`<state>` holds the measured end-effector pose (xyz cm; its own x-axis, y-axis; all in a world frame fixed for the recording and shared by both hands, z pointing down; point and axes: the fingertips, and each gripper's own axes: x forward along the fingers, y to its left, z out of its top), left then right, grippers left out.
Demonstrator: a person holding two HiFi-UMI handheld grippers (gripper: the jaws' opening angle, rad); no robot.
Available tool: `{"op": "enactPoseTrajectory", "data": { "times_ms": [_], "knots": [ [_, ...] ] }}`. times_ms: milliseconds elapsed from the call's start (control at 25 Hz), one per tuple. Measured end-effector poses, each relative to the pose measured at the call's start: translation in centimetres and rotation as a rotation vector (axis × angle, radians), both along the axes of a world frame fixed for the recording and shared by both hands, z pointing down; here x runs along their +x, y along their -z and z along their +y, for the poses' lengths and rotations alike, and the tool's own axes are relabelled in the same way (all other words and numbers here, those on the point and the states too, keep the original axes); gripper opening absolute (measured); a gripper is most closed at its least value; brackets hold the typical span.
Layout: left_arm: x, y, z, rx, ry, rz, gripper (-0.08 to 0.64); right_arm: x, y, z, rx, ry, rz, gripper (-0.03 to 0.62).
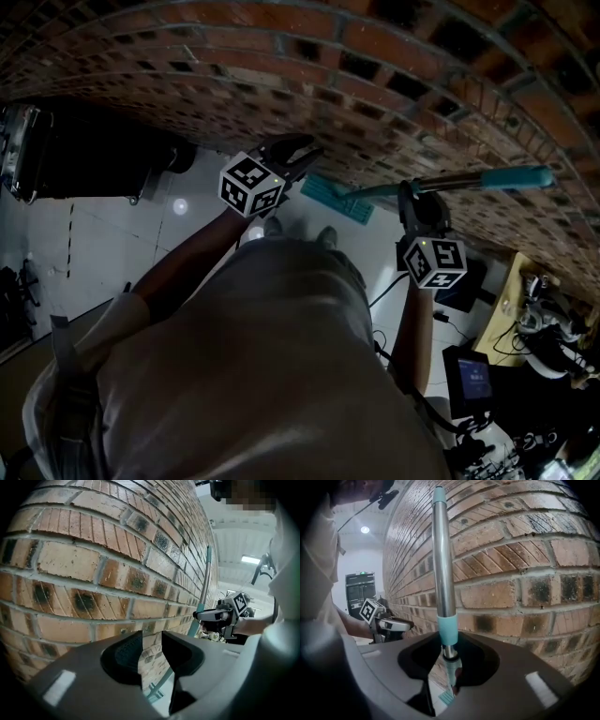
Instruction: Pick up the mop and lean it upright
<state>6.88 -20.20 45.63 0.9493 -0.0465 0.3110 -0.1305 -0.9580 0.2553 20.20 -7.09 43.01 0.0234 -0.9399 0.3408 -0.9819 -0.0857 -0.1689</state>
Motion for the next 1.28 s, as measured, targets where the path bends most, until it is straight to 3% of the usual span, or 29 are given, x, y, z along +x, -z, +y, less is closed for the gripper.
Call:
{"op": "enactPoseTrajectory", "data": {
  "times_ms": [1280],
  "knots": [
    [-2.3,-7.5,1.0,0.017,-0.014,-0.184,0.160,-2.8,-12.2,-1.9,-0.208,0.134,-0.005,0.112]
  ]
}}
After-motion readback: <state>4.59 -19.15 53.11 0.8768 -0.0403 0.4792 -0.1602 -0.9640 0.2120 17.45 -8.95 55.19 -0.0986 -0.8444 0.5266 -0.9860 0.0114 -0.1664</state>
